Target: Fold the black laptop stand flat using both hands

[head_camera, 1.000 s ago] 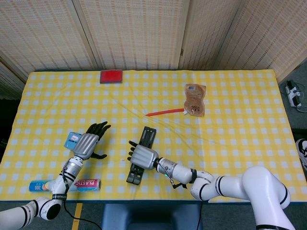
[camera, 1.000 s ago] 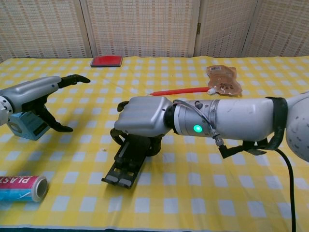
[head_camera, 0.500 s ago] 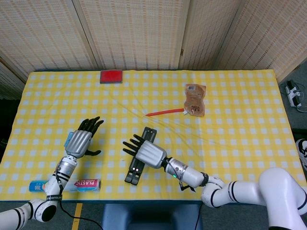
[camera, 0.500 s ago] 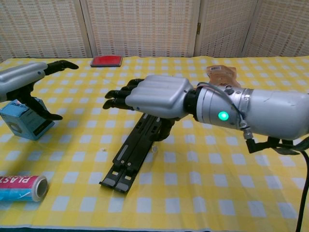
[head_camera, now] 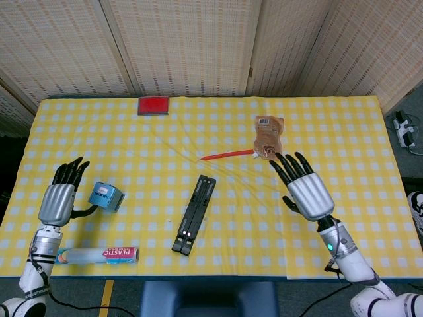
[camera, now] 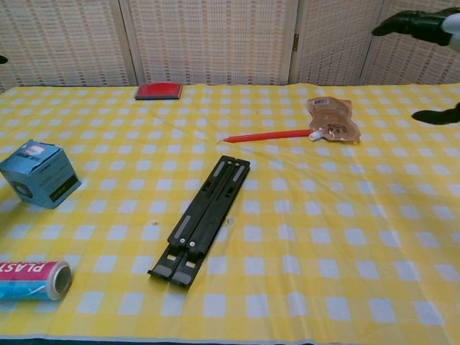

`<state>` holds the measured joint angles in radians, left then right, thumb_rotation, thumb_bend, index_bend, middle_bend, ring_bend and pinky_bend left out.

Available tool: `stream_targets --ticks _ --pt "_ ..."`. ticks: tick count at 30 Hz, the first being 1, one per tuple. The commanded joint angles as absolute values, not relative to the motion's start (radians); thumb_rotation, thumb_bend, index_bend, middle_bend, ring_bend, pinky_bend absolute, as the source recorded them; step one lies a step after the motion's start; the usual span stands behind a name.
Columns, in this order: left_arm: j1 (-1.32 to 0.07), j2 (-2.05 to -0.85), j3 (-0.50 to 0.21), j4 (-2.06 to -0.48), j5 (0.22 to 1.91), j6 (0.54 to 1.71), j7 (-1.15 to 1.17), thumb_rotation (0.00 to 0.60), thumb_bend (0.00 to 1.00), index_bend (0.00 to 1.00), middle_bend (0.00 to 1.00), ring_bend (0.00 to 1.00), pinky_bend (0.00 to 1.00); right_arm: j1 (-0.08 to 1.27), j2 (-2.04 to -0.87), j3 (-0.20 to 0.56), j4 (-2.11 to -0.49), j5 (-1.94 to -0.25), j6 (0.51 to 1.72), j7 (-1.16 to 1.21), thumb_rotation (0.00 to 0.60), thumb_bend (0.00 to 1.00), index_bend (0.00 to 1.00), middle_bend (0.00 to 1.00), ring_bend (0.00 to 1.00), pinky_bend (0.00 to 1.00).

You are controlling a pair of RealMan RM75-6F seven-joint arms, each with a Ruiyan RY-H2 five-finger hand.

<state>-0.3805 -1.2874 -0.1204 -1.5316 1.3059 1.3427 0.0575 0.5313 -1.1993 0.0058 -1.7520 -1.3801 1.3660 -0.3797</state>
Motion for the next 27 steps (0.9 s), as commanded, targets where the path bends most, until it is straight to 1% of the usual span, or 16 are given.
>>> stream_targets --ticks 1,5,8,14,19,27 --pt "-0.326 -1.245 -0.092 -1.552 1.323 1.39 0.035 0.6 0.18 0.02 0.04 0.02 0.0 0.427 -1.145 -0.031 -1.739 -1.378 1.445 -0.275 0.6 0.31 0.0 0.07 0.09 0.07" --pt "-0.25 -1.199 -0.06 -1.593 1.335 1.457 0.014 0.6 0.18 0.02 0.04 0.02 0.0 0.326 -1.125 -0.048 -1.702 -1.385 1.526 -0.152 0.6 0.3 0.0 0.07 0.09 0.07" --pt "-0.203 -1.178 -0.032 -1.608 1.366 1.5 -0.01 0.6 0.18 0.02 0.04 0.02 0.0 0.265 -1.115 -0.069 -1.678 -1.401 1.561 -0.066 0.6 0.3 0.0 0.07 0.09 0.07" --pt "-0.138 -1.182 0.001 -1.587 1.427 1.567 -0.064 0.6 0.18 0.02 0.04 0.02 0.0 0.177 -1.112 -0.081 -1.641 -1.43 1.617 0.042 0.6 0.3 0.0 0.07 0.09 0.08" --pt "-0.11 -1.184 0.011 -1.573 1.462 1.592 -0.082 0.6 0.18 0.02 0.04 0.02 0.0 0.142 -1.109 -0.083 -1.627 -1.463 1.62 0.102 0.6 0.31 0.0 0.07 0.09 0.07" --pt "-0.101 -1.192 0.005 -1.562 1.469 1.57 -0.086 0.6 0.18 0.02 0.04 0.02 0.0 0.131 -1.109 -0.062 -1.62 -1.482 1.584 0.105 0.6 0.3 0.0 0.07 0.09 0.07"
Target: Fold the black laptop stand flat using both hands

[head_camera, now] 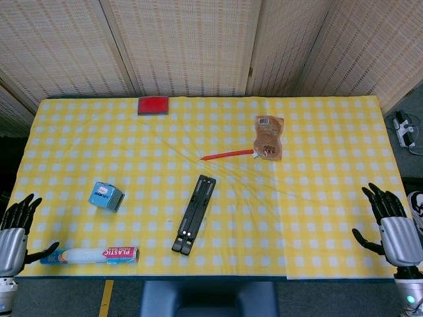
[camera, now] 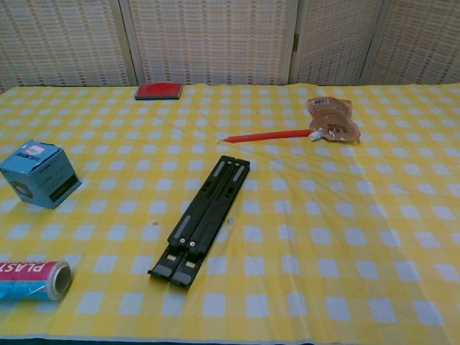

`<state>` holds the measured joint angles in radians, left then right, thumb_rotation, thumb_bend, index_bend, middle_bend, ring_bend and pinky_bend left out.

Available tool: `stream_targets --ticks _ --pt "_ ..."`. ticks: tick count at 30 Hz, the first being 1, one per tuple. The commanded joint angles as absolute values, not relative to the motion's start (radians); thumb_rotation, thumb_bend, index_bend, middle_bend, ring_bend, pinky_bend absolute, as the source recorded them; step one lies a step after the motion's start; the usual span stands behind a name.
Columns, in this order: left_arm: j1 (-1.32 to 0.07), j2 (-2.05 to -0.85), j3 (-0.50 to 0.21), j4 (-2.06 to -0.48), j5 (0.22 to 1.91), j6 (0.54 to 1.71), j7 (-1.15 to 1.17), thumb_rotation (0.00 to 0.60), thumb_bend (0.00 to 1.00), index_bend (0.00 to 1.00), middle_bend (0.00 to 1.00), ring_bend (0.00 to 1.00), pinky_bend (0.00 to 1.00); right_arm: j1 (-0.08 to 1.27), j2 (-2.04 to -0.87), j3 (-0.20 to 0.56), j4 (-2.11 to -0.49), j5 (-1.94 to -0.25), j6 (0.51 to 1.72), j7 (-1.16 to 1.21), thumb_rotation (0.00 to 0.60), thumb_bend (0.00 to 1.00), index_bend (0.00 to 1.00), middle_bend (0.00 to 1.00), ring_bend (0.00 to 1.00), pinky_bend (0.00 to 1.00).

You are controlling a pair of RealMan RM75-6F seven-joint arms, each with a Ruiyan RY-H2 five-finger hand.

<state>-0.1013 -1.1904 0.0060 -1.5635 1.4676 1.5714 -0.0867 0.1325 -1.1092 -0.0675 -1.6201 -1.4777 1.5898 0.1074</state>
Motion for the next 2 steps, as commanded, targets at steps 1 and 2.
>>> stream_targets --ticks 1,2 --pt "-0.1 -1.192 0.004 -1.562 1.47 1.568 -0.085 0.6 0.18 0.02 0.04 0.02 0.0 0.131 -1.11 -0.058 -1.619 -1.484 1.581 0.103 0.6 0.3 0.0 0.07 0.09 0.08" --pt "-0.099 -1.193 0.003 -1.562 1.471 1.565 -0.083 0.6 0.18 0.02 0.04 0.02 0.0 0.13 -1.11 -0.054 -1.618 -1.487 1.578 0.102 0.6 0.31 0.0 0.07 0.1 0.07"
